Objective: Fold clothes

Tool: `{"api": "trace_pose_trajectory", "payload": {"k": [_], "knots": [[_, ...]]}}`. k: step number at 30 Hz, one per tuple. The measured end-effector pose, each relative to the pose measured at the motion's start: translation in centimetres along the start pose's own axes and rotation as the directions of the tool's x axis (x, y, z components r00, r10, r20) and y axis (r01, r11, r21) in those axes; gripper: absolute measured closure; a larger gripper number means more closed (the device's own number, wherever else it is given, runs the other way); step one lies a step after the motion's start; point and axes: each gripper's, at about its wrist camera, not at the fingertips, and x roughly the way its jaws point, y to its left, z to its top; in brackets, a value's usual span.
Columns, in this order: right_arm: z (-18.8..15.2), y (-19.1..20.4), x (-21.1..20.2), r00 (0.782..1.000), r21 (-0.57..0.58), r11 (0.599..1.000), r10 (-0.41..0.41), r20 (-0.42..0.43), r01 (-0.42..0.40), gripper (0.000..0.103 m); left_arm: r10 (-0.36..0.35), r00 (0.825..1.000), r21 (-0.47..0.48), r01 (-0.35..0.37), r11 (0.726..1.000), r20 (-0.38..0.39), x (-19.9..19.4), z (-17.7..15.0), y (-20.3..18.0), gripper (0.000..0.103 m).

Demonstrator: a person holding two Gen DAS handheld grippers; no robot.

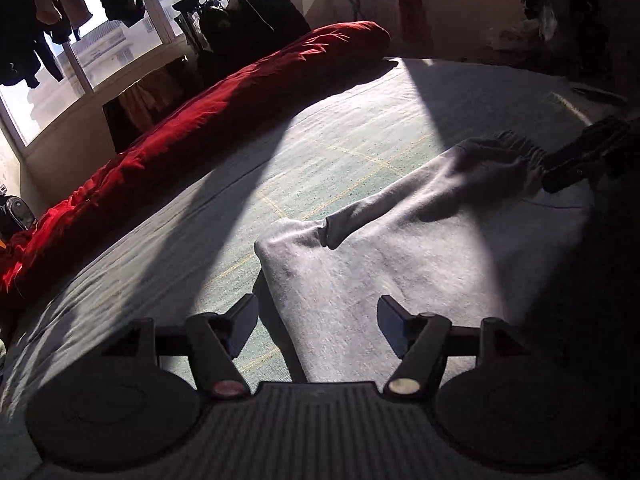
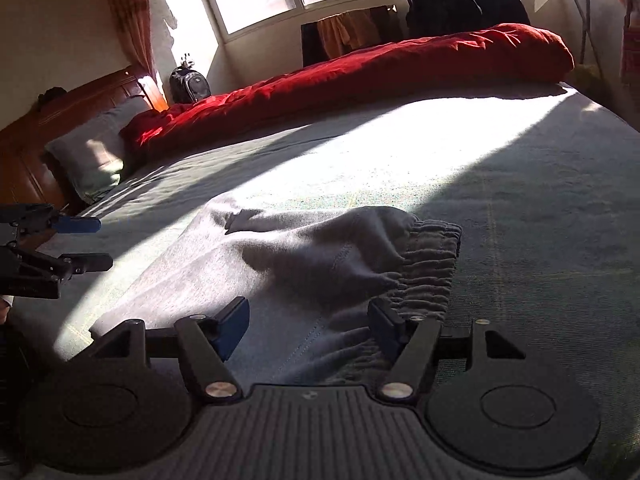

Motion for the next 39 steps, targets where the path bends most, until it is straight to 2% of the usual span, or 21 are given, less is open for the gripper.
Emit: {"api": "trace_pose_trajectory", "payload": {"k": [4,8,12,17,20,31,34,39], "knots": [[-0.1,0.2,-0.4,0.998,0.044,0.997,0.057,-0.003,-0.057,0.031,0.042,0.999,0.111,-0.039,0.993,-0.025,-0.7,-3.3,-2.9,0.035],[0.1,2.0,-0.8,0.992,0.01,0.992,0.126,-0.007,-0.126,0.03,0.057,0.997,0.207,-0.045,0.977,-0.048,-0.3,-5.6,-5.6,0.035],[0.1,4.0,-1.4,0.992,-0.04,0.991,0.13,-0.004,-0.13,0.028,0.12,0.992,0.3,-0.103,0.948,-0.039,0.9,-6.9,-7.2,0.035],[-0.2,5.0,-2.1,0.994,-0.049,0.993,0.108,0.004,-0.107,0.028,0.163,0.986,0.382,-0.165,0.909,0.038,1.3,-7.2,-8.5,0.034],[-0.3,5.2,-2.4,0.996,-0.045,0.995,0.091,0.008,-0.091,0.028,0.188,0.979,0.443,-0.201,0.874,0.074,1.4,-7.2,-9.5,0.034],[-0.5,5.7,-2.0,0.997,-0.049,0.996,0.074,-0.004,-0.074,0.027,0.19,0.969,0.499,-0.245,0.832,0.158,0.9,-6.1,-10.1,0.033],[-0.6,5.7,-1.8,0.997,-0.043,0.996,0.079,-0.007,-0.079,0.027,0.195,0.965,0.528,-0.26,0.809,0.176,1.4,-6.2,-9.7,0.026],[-0.7,5.3,-1.8,0.997,-0.032,0.997,0.074,-0.008,-0.074,0.027,0.242,0.957,0.601,-0.288,0.745,0.159,2.7,-7.8,-9.1,0.026]]}}
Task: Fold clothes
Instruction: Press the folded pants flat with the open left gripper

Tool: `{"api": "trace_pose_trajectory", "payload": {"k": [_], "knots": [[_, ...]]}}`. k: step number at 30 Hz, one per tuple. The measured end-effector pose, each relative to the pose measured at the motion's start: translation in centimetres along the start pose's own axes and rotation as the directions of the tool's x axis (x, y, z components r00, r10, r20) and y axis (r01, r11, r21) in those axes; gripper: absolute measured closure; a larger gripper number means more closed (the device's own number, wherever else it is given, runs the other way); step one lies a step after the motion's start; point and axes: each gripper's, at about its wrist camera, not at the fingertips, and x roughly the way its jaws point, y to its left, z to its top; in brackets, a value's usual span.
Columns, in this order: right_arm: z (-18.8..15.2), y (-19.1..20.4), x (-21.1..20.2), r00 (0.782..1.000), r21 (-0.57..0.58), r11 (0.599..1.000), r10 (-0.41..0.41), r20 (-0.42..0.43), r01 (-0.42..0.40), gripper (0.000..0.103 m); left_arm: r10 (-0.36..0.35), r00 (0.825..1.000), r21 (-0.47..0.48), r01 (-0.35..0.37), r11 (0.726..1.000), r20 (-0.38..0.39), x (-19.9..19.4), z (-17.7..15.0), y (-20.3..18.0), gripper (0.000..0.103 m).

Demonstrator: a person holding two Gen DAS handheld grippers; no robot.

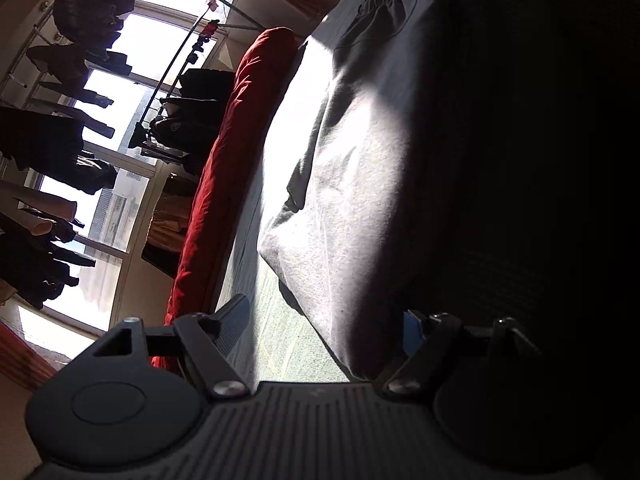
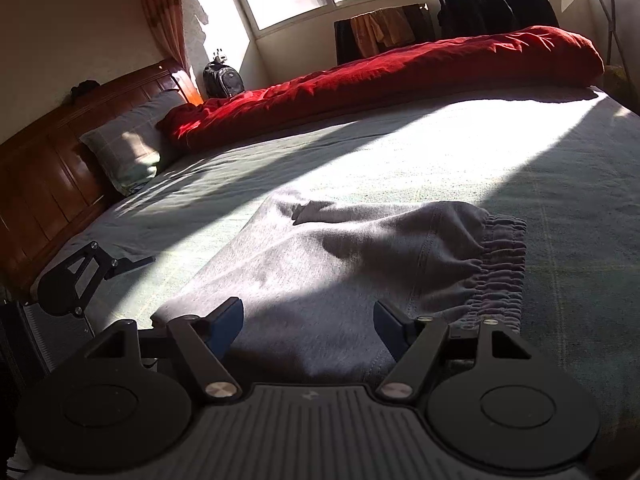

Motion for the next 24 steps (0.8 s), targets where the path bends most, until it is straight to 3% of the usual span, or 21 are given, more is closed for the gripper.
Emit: {"api": "trace_pose_trajectory", "payload": {"k": [3,7,11,14,16,19,21,22,24], "knots": [[0.0,-0.5,0.0,1.0,0.015,1.0,-0.005,0.003,0.005,0.025,-0.007,1.0,-0.072,0.006,0.997,-0.022,0.2,-1.4,0.9,0.026],[-0.1,-1.2,0.3,1.0,0.033,0.999,-0.014,-0.002,0.014,0.025,-0.067,0.997,-0.252,0.055,0.966,-0.039,0.1,-2.4,2.5,0.026],[-0.1,-1.7,-0.3,0.999,0.014,0.999,-0.03,0.015,0.03,0.026,-0.129,0.99,-0.298,0.107,0.949,-0.056,-1.5,-2.1,3.7,0.026],[0.3,-1.8,-1.0,0.998,-0.032,0.998,-0.046,0.043,0.048,0.042,-0.218,0.976,-0.422,0.21,0.882,0.029,-3.0,-1.8,6.2,0.026],[0.8,-1.6,-1.0,0.998,-0.069,0.996,-0.047,0.043,0.05,0.056,-0.262,0.957,-0.532,0.286,0.797,0.122,-3.4,-1.1,8.0,0.026],[0.7,-0.1,0.2,0.998,-0.173,0.983,-0.053,0.022,0.056,0.061,-0.311,0.918,-0.638,0.395,0.66,0.247,-2.4,0.2,9.4,0.026],[-0.2,1.1,0.9,0.997,-0.262,0.962,-0.083,-0.002,0.079,0.062,-0.336,0.897,-0.672,0.438,0.597,0.287,-1.1,1.3,9.2,0.026],[-0.7,1.6,1.2,0.995,-0.307,0.948,-0.098,-0.012,0.089,0.062,-0.35,0.888,-0.687,0.454,0.568,0.298,-0.4,1.8,8.9,0.026],[-1.6,2.0,1.6,0.99,-0.364,0.925,-0.132,-0.039,0.109,0.062,-0.38,0.888,-0.704,0.442,0.556,0.257,1.1,1.8,7.5,0.026]]}}
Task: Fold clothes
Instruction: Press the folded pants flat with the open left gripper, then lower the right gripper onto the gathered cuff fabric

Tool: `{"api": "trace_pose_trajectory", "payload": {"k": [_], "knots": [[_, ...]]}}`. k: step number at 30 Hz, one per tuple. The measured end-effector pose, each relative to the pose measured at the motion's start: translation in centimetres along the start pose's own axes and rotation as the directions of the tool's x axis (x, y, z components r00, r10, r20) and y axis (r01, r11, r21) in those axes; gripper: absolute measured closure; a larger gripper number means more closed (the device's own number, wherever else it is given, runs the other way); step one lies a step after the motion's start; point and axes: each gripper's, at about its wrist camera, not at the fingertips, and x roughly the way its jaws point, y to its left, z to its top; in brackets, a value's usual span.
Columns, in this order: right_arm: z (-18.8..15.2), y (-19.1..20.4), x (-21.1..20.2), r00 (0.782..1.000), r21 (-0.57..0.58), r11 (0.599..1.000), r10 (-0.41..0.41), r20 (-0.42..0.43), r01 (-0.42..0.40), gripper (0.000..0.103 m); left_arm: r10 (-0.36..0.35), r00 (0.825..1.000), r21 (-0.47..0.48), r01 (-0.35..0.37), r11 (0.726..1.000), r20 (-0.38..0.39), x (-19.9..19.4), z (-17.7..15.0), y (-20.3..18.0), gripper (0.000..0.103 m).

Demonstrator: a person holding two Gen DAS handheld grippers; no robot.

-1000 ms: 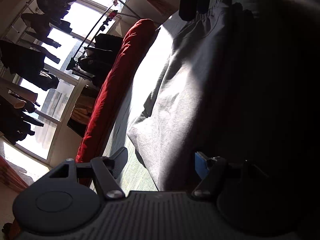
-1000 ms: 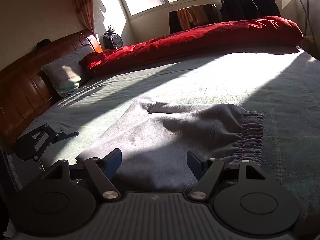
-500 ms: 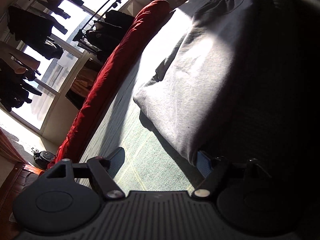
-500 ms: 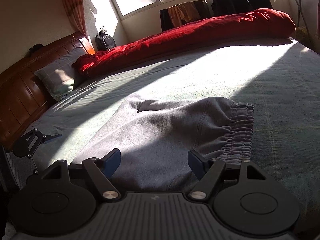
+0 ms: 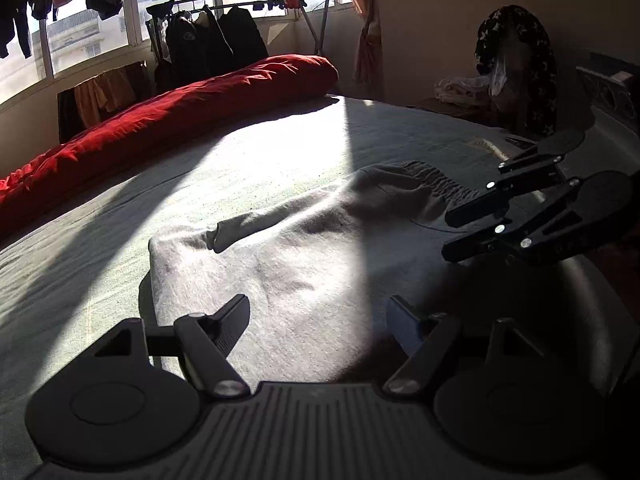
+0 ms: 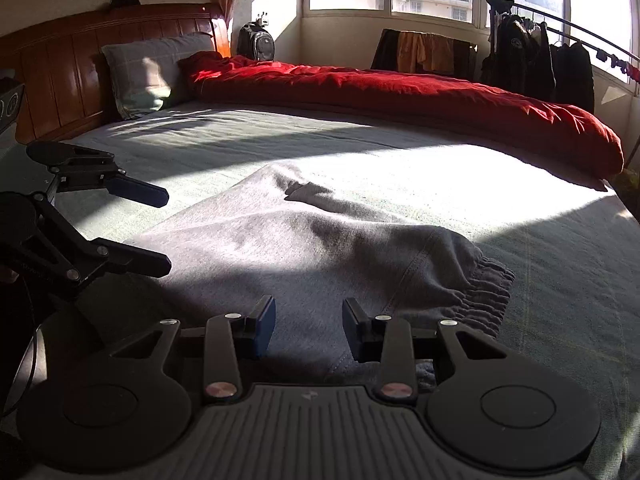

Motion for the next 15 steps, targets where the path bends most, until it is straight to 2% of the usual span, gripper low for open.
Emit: {"api": "trace_pose_trajectory", "payload": {"k": [3,5,8,12,15], "knots": [[-2.0,-0.4,1.3,0.998,-0.034,0.999,-0.029,-0.061,0.027,0.064,0.021,0.996,-0.03,-0.024,0.999,-0.085,2.8,-1.6,0.0,0.026],[-2.6,-1.5,1.6,0.999,0.019,1.0,0.012,-0.051,-0.011,0.064,-0.003,0.997,-0.073,-0.002,0.997,-0.071,3.0,-2.6,0.5,0.026],[-1.9,-2.6,0.8,0.998,0.085,0.995,0.056,-0.025,-0.054,0.064,0.005,0.997,-0.087,-0.011,0.996,-0.073,1.9,-2.0,0.6,0.027],[0.1,-4.4,-0.8,0.993,0.144,0.983,0.104,0.049,-0.11,0.064,-0.02,1.0,-0.045,0.02,0.999,-0.006,0.2,0.5,-0.2,0.028],[3.0,-6.4,-0.9,0.994,0.144,0.987,0.061,0.089,-0.073,0.064,-0.086,0.995,-0.018,0.087,0.996,0.056,0.3,2.4,-1.5,0.027]]}}
